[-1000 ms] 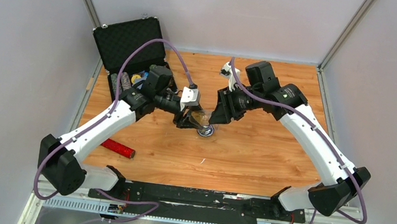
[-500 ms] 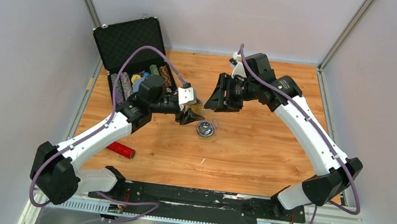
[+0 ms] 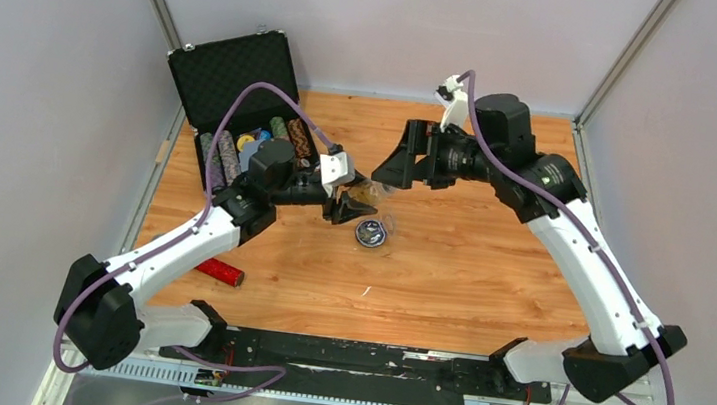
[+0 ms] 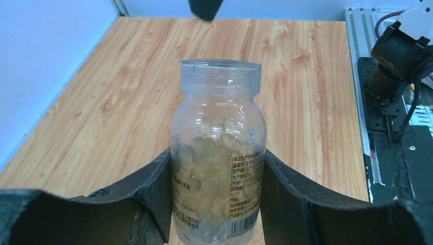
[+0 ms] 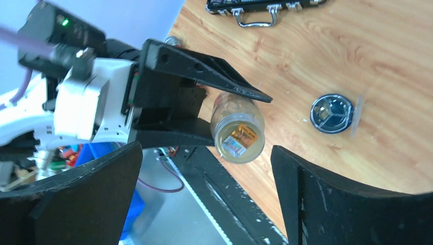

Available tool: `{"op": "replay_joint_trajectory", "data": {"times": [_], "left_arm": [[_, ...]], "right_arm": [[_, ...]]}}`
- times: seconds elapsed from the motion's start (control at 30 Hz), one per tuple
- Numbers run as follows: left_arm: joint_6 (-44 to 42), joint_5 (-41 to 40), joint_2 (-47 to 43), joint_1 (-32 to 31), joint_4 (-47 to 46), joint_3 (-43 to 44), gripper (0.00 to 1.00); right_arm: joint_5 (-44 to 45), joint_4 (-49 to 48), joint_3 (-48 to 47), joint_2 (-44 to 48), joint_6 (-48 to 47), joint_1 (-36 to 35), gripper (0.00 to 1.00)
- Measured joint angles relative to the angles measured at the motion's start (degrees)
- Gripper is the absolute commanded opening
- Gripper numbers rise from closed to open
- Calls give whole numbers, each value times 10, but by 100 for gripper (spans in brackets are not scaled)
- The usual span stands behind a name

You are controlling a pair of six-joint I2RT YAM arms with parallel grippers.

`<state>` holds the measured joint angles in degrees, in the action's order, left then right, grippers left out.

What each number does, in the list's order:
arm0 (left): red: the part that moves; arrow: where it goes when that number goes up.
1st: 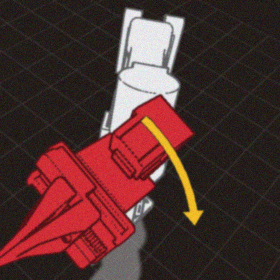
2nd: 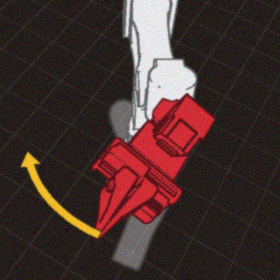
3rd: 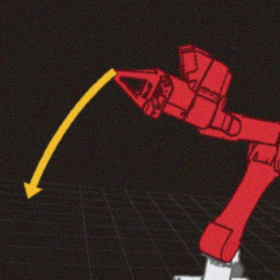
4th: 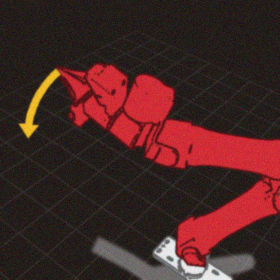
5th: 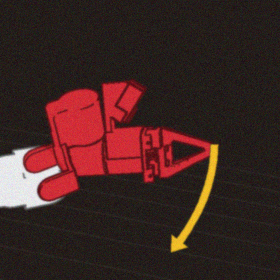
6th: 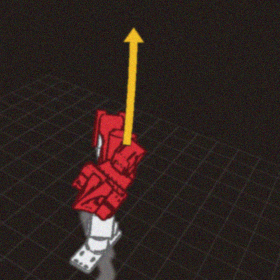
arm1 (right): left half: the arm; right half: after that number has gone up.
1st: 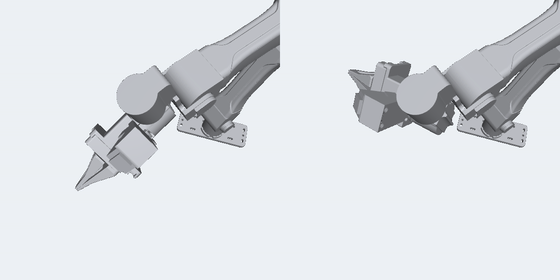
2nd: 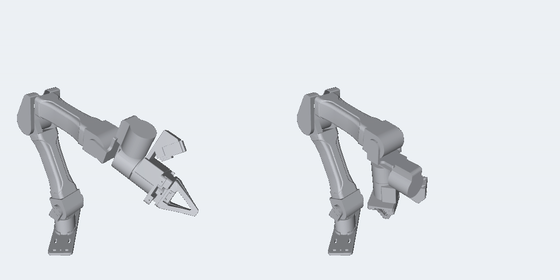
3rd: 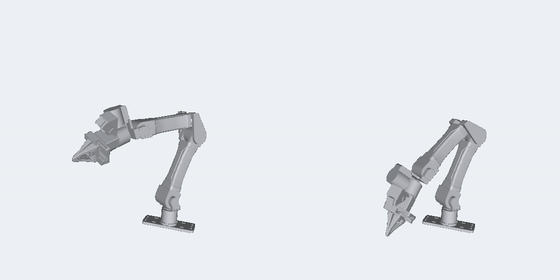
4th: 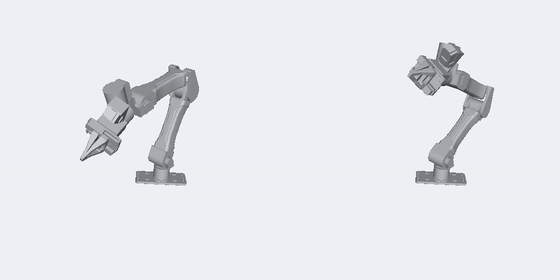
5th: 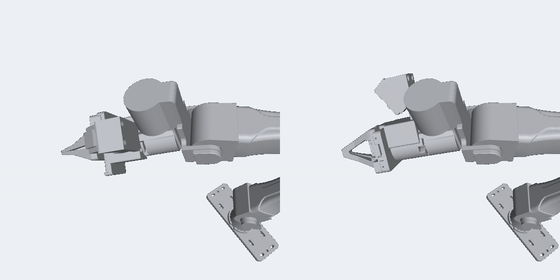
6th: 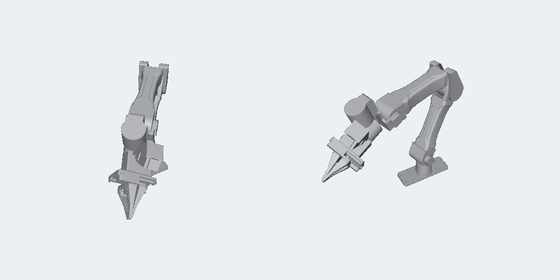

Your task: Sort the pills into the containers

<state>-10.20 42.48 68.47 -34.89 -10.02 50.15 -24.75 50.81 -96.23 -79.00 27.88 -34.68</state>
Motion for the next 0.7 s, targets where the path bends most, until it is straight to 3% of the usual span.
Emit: {"op": "replay_joint_trajectory", "data": {"times": [0.33, 0.4, 0.53, 0.7], "left_arm": [[-2, 97, 35, 0, 48, 54, 0], [-5, 120, 48, 0, 65, 73, 0], [-7, 146, 57, 0, 82, 83, 0], [-11, 160, 67, 0, 91, 83, 0]], "right_arm": [[-58, 9, 33, 49, -183, 2, 91], [-66, 22, 33, 47, -204, 2, 85], [-67, 34, 33, 41, -223, 2, 63], [-68, 34, 33, 31, -219, 2, 58]]}}
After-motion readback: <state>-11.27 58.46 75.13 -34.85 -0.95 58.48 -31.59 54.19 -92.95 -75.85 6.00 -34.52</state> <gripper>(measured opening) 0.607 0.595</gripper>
